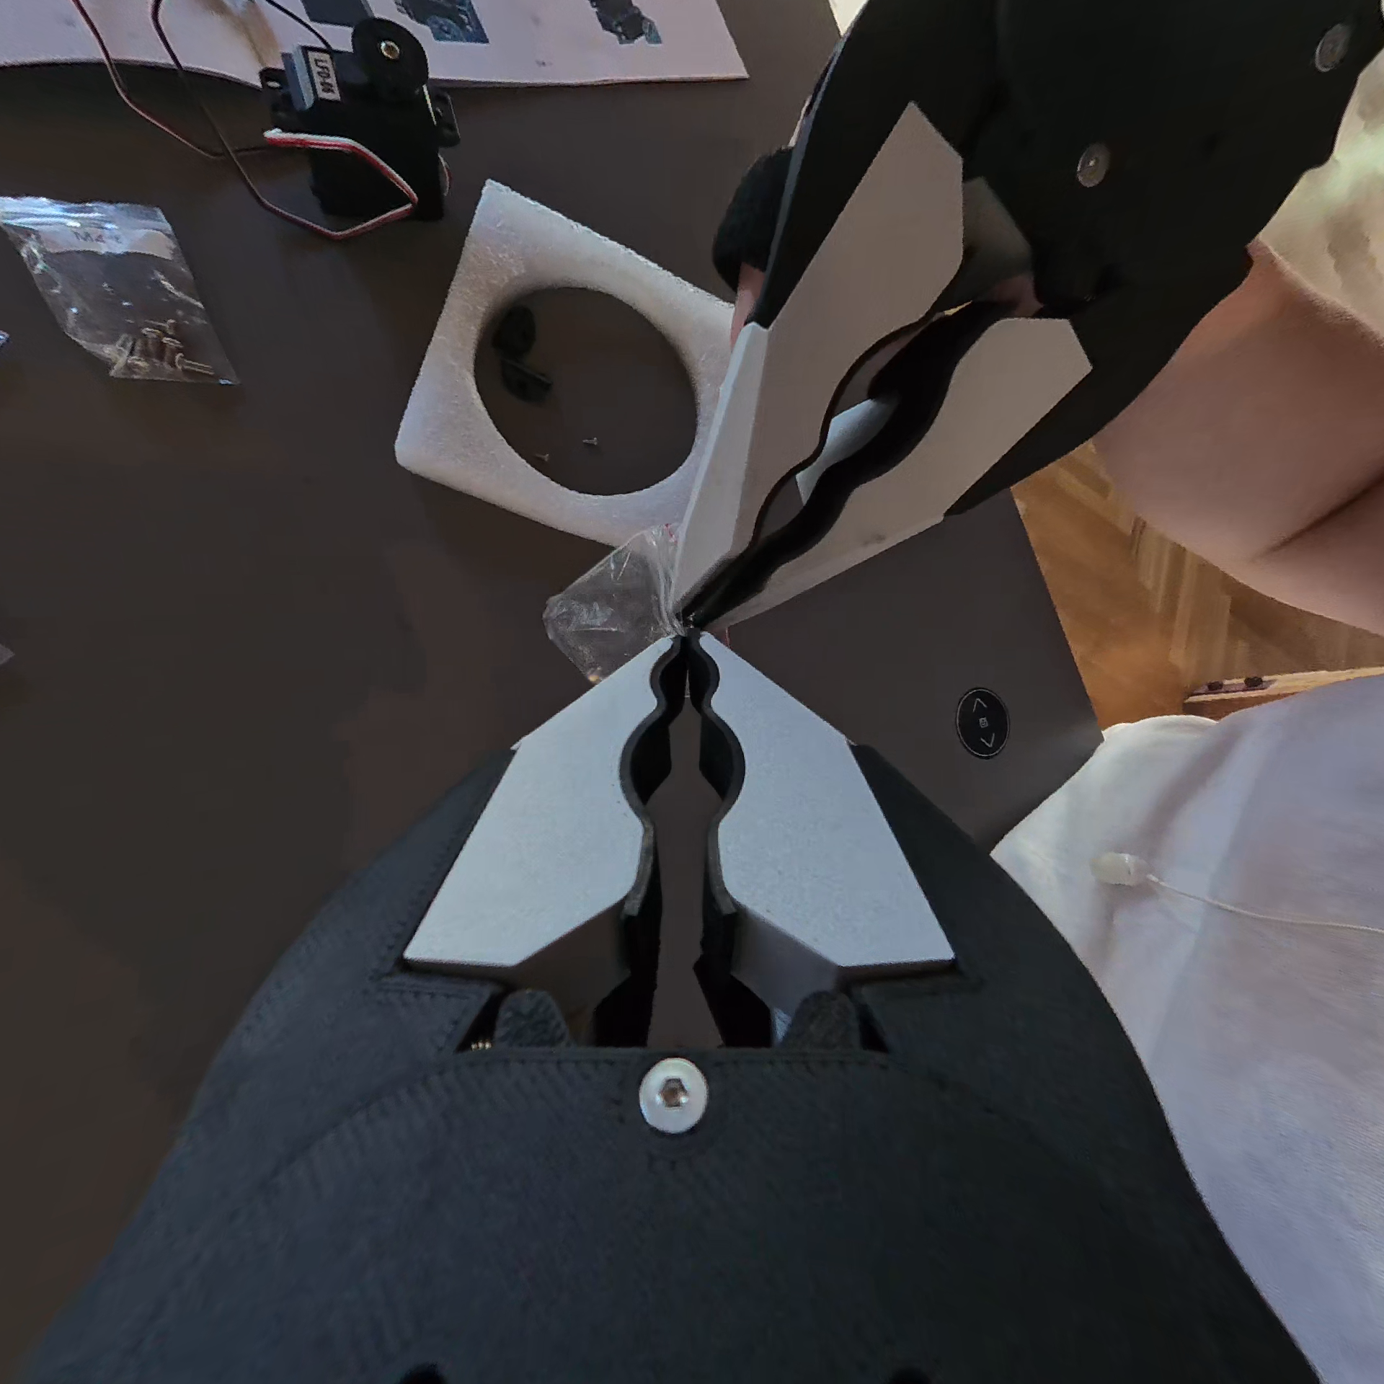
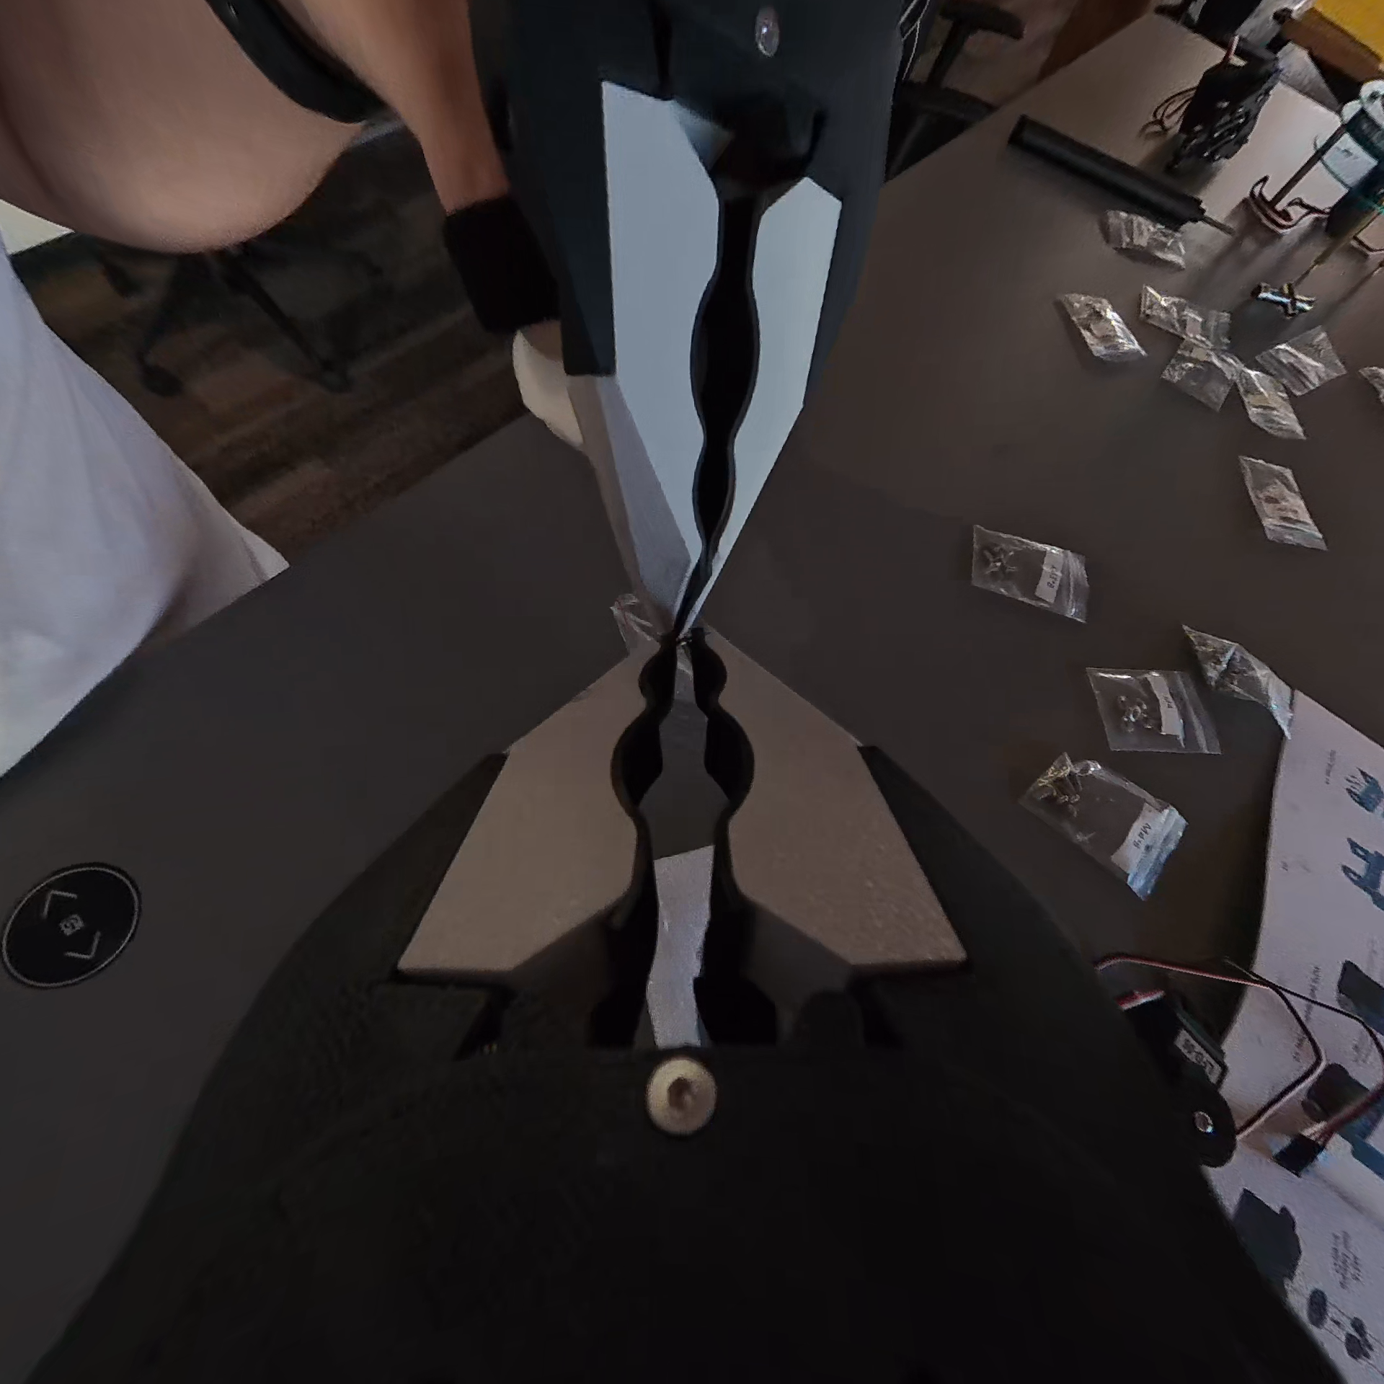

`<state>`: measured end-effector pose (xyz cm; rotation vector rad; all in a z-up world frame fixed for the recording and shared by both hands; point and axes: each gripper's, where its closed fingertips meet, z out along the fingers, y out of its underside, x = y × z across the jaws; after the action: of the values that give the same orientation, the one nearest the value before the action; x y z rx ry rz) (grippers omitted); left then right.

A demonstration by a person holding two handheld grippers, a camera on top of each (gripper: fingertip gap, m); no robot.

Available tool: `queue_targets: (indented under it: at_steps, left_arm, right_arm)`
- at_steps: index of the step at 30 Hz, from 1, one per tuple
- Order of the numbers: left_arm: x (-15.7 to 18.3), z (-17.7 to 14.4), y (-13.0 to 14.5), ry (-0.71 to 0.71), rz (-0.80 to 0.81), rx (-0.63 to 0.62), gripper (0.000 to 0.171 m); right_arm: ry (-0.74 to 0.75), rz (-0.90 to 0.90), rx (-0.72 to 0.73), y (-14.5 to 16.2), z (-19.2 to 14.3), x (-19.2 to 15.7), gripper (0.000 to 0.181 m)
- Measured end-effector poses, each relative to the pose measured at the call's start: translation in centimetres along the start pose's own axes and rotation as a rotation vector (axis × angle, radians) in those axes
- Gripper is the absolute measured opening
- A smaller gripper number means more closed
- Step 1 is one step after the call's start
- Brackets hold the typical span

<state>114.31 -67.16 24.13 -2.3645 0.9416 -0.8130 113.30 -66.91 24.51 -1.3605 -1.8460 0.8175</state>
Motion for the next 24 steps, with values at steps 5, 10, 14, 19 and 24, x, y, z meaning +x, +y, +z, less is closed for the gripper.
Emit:
queue_targets:
  at_steps: [5,10,14,19,24]
  left_arm:
    - [-0.1,-0.2,-0.1,0.001,-0.004,0.012,0.000]
    - [-0.5,-0.6,0.1,-0.009,-0.013,0.021,0.000]
    - [-1.6,-1.4,0.4,-0.040,-0.016,0.026,0.000]
    - [-5.4,-2.9,-0.3,-0.137,-0.030,0.012,0.000]
    - [-9.8,-2.5,-0.9,-0.271,-0.048,-0.059,0.000]
  right_arm:
    - [0.011,-0.002,0.020,-0.5,-0.5,0.2,0.005]
    - [0.080,0.031,0.084,-1.1,-2.8,1.4,0.008]
    - [0.199,0.133,0.208,-0.9,-5.6,1.9,0.011]
    - [0.428,0.353,0.421,1.0,-7.4,1.6,0.010]
    - [0.677,0.241,0.317,3.3,-6.3,0.2,0.012]
